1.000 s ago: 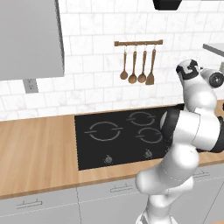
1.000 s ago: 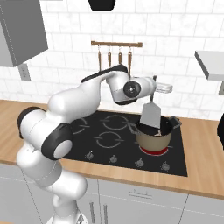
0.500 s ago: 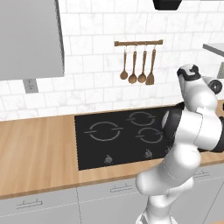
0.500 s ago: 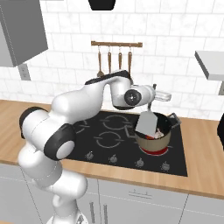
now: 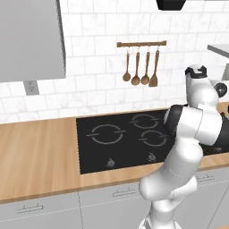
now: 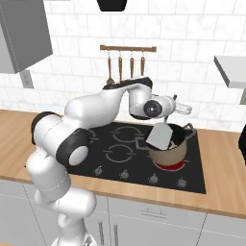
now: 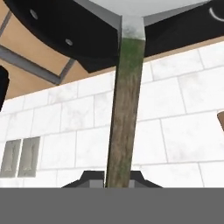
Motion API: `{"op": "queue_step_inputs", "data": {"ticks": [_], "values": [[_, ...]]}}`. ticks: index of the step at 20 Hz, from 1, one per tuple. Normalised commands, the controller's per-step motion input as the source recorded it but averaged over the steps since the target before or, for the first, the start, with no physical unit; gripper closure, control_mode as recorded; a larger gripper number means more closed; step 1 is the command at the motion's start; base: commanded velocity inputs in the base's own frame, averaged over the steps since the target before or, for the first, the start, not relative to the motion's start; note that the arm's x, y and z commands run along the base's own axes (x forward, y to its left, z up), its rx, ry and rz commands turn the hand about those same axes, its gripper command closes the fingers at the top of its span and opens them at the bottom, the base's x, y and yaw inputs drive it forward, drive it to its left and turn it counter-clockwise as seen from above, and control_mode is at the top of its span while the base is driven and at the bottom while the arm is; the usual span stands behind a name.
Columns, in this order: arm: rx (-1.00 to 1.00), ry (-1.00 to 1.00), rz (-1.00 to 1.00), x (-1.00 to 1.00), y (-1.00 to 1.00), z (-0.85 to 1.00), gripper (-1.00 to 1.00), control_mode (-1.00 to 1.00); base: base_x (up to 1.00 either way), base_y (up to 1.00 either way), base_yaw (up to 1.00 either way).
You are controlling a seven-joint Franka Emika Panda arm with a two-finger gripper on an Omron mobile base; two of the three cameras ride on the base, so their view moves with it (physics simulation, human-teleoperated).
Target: Put the bell pepper and garlic in the pot. Retrieve the spatula and lightly stir the vegetables in the pot.
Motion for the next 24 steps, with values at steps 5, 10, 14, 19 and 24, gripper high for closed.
{"op": "queue_step_inputs", "data": {"ticks": [5,10,14,19,24], "values": [[0.08,-0.01,0.00,0.34,-0.42,0.00,1.00,-1.00,0.00,0.00,0.00],[0.05,-0.04,0.00,0.27,-0.44,-0.04,1.00,-1.00,0.00,0.00,0.00],[0.00,0.00,0.02,0.09,-0.31,-0.20,1.00,-1.00,0.00,0.00,0.00],[0.00,0.00,0.06,0.04,-0.01,-0.71,1.00,-1.00,0.00,0.00,0.00],[0.00,-0.06,0.08,0.00,0.00,-0.69,1.00,-1.00,0.00,0.00,0.00]]}}
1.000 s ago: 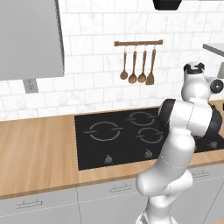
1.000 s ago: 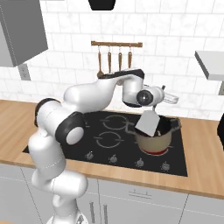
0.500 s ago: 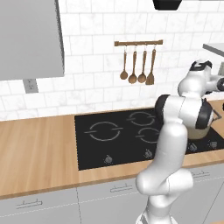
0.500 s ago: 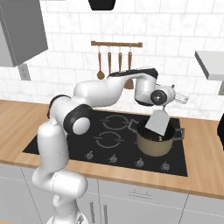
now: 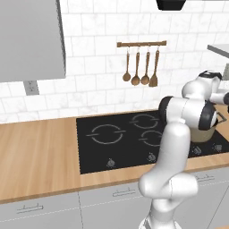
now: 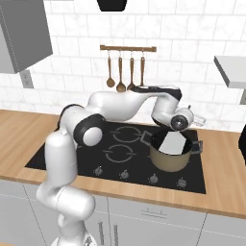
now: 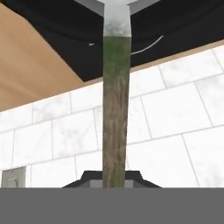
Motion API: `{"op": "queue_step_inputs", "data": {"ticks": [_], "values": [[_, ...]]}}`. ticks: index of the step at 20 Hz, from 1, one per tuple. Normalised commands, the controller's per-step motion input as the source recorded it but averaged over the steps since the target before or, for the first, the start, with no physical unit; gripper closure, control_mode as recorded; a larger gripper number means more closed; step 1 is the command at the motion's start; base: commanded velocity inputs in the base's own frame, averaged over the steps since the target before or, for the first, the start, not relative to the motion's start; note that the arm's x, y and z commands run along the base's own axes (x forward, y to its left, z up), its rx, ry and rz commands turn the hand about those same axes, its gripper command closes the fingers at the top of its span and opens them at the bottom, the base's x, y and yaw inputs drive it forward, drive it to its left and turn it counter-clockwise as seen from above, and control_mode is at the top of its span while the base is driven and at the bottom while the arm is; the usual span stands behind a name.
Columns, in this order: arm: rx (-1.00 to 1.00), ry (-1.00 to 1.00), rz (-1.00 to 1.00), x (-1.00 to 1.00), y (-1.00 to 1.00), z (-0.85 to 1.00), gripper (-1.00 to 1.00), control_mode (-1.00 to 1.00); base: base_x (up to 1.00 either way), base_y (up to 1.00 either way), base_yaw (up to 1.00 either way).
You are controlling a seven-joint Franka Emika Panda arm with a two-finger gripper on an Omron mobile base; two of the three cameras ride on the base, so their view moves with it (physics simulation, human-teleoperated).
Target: Put the bell pepper and garlic in the pot. Retrieve the spatula and lightly stir the vegetables in the pot.
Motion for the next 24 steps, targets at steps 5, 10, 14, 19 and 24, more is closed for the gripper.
{"op": "queue_step_inputs", "data": {"ticks": [5,10,14,19,24], "values": [[0.00,-0.13,0.07,0.00,0.00,-0.66,1.00,-1.00,0.00,0.00,0.00],[-0.04,-0.08,0.08,0.00,0.01,-0.59,1.00,-1.00,0.00,0.00,0.00],[-0.12,-0.01,0.03,0.00,0.00,-0.13,1.00,-1.00,0.00,0.00,0.00],[-0.01,-0.15,0.01,0.00,0.01,0.00,1.00,-1.00,0.00,0.00,0.00],[-0.02,-0.24,0.00,0.00,0.00,0.00,1.00,-1.00,0.00,0.00,0.00]]}}
